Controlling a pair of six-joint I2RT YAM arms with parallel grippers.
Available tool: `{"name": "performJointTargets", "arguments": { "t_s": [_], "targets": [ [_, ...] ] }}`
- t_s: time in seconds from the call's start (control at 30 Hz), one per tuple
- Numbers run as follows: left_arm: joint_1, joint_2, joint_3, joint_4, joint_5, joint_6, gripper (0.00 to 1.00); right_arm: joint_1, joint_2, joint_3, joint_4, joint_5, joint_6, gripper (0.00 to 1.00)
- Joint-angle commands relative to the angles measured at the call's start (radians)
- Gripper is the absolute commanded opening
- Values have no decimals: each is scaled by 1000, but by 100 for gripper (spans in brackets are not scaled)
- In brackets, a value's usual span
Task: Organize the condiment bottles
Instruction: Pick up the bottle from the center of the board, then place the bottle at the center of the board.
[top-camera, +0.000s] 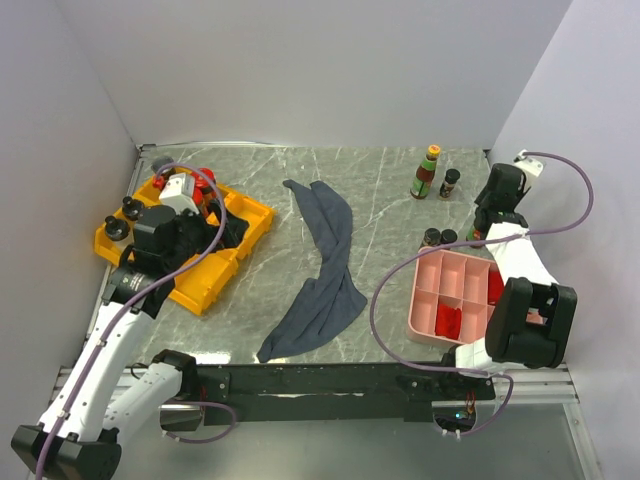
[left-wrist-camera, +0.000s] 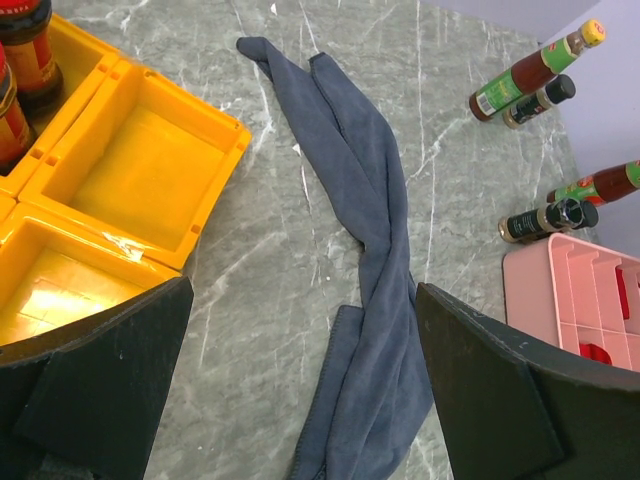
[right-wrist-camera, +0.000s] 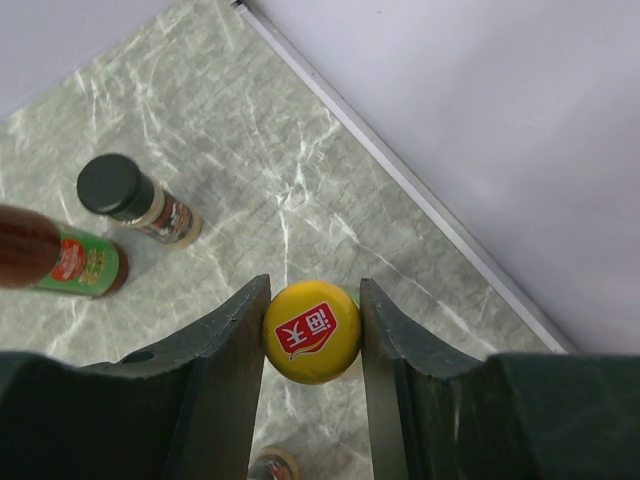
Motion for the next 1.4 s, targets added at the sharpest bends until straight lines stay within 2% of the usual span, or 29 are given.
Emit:
{"name": "performJointTargets", "arguments": {
  "t_s": [0.0,0.2,0.67,0.97,1.37],
  "targets": [
    [-3,-29,-5,19,-18,3,99,40,-76,50,10,10,-62,0],
    [-3,-48,-11,26,-35,3,99,80,-114,82,-41,7,-76,0],
    [-3,-78,-20,36,-54,9,99,206,-157,174,-113,-162,-50,0],
    [-2,-121,-34,53,-90,14,99,382,-162,236,-98,-202,-16,0],
    [-2,-121,-19,21,-167,-2,99,738,-78,266,25,-200,45,0]
  ]
}}
